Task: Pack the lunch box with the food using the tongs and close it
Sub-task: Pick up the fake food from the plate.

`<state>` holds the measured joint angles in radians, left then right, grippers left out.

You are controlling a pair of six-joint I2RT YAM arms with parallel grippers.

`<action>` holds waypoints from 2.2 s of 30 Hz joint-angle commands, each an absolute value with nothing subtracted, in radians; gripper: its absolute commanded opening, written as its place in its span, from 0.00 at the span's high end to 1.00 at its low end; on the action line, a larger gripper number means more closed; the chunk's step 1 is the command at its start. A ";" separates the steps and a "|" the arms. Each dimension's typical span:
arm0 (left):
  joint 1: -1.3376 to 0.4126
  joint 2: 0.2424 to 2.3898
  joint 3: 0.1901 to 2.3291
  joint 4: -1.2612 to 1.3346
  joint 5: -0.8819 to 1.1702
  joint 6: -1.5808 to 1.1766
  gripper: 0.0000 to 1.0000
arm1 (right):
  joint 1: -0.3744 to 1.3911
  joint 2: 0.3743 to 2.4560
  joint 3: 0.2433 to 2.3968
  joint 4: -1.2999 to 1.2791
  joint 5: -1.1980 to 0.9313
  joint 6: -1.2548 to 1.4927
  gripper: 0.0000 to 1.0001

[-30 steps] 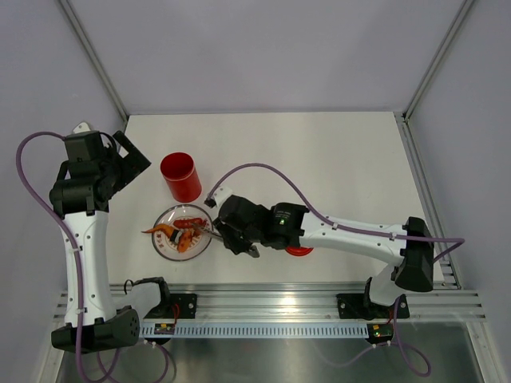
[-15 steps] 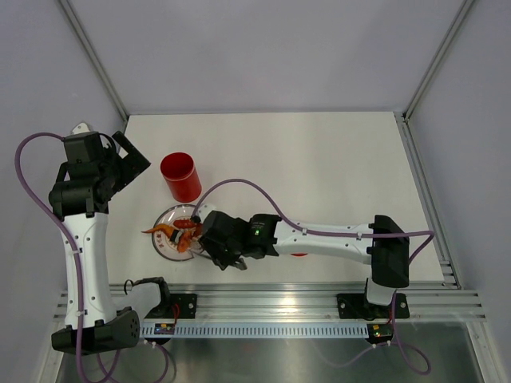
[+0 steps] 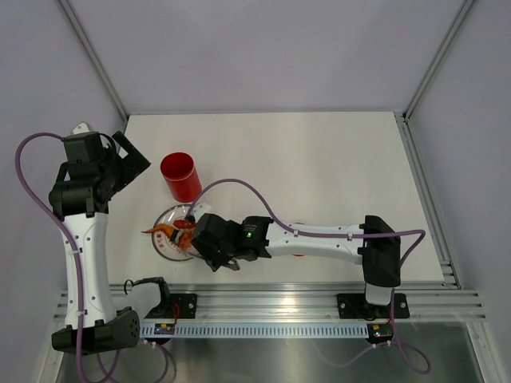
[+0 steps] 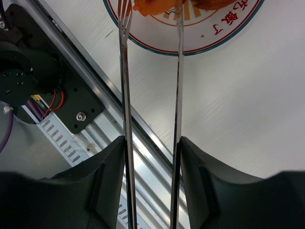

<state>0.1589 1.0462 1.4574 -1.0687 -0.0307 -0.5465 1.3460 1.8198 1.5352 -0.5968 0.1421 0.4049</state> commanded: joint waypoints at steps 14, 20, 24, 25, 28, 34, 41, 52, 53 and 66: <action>0.164 1.028 1.453 -1.054 -0.023 -0.523 0.01 | 1.413 1.881 1.643 -0.615 0.288 0.446 0.40; 0.164 1.025 1.448 -1.052 -0.025 -0.523 0.01 | 1.419 1.894 1.654 -0.664 0.347 0.468 0.40; 0.164 1.023 1.445 -1.051 -0.021 -0.525 0.01 | 1.419 1.884 1.652 -0.699 0.397 0.498 0.42; 0.166 1.023 1.445 -1.052 -0.021 -0.526 0.01 | 1.420 1.881 1.649 -0.701 0.400 0.502 0.42; 0.164 1.022 1.443 -1.051 -0.018 -0.526 0.01 | 1.420 1.853 1.631 -0.701 0.410 0.517 0.43; 0.164 1.023 1.440 -1.046 -0.014 -0.529 0.01 | 1.419 1.818 1.603 -0.707 0.423 0.538 0.46; 0.164 1.022 1.430 -1.042 -0.008 -0.529 0.01 | 1.419 1.855 1.632 -0.706 0.397 0.512 0.43; 0.164 1.022 1.428 -1.039 -0.015 -0.525 0.01 | 1.433 1.868 1.655 -0.695 0.383 0.494 0.45; 0.166 1.025 1.427 -1.039 -0.014 -0.525 0.01 | 1.433 1.865 1.660 -0.699 0.388 0.494 0.45; 0.166 1.026 1.428 -1.038 -0.012 -0.523 0.01 | 1.445 1.899 1.738 -0.719 0.429 0.440 0.44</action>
